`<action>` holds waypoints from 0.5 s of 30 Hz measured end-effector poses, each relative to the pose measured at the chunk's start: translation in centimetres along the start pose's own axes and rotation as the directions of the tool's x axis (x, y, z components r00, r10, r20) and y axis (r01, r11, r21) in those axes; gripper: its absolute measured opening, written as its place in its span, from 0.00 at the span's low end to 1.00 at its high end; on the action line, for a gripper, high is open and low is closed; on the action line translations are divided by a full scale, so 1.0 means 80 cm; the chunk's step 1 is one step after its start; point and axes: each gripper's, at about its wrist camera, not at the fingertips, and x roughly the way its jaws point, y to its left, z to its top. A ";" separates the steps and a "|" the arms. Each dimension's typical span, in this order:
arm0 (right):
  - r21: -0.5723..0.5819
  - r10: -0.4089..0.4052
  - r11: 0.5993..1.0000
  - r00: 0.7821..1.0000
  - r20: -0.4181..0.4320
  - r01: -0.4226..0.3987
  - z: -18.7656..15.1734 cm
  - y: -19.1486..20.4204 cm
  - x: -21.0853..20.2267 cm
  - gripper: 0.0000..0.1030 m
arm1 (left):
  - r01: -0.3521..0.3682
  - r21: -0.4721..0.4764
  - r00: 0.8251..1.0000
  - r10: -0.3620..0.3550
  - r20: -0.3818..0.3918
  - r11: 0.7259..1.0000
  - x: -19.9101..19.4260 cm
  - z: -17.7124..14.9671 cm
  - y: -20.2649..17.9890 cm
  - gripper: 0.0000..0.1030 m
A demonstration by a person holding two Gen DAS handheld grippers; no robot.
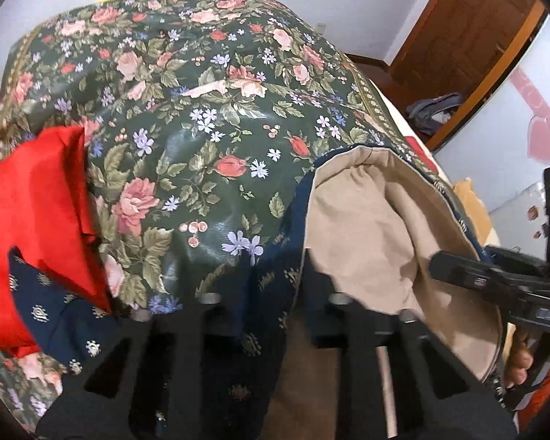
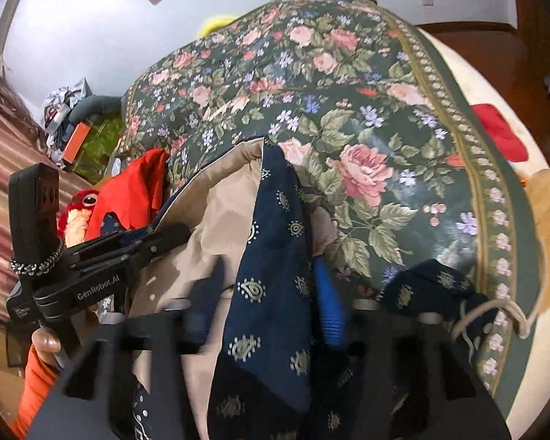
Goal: Fold large clothes
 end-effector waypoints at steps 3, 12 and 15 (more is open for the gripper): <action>-0.009 0.017 1.000 1.000 -0.006 -0.017 -0.002 0.007 -0.001 0.09 | 0.039 -0.035 0.999 -0.038 0.023 0.999 -0.014 -0.001 0.004 0.07; -0.148 0.056 0.988 0.994 0.090 -0.042 -0.037 0.070 -0.086 0.09 | 0.102 0.003 0.980 -0.101 0.170 0.995 -0.139 -0.026 -0.015 0.06; -0.203 0.065 0.978 0.994 0.087 -0.046 -0.059 0.091 -0.110 0.09 | 0.102 0.027 0.975 -0.105 0.194 0.994 -0.177 -0.045 -0.024 0.06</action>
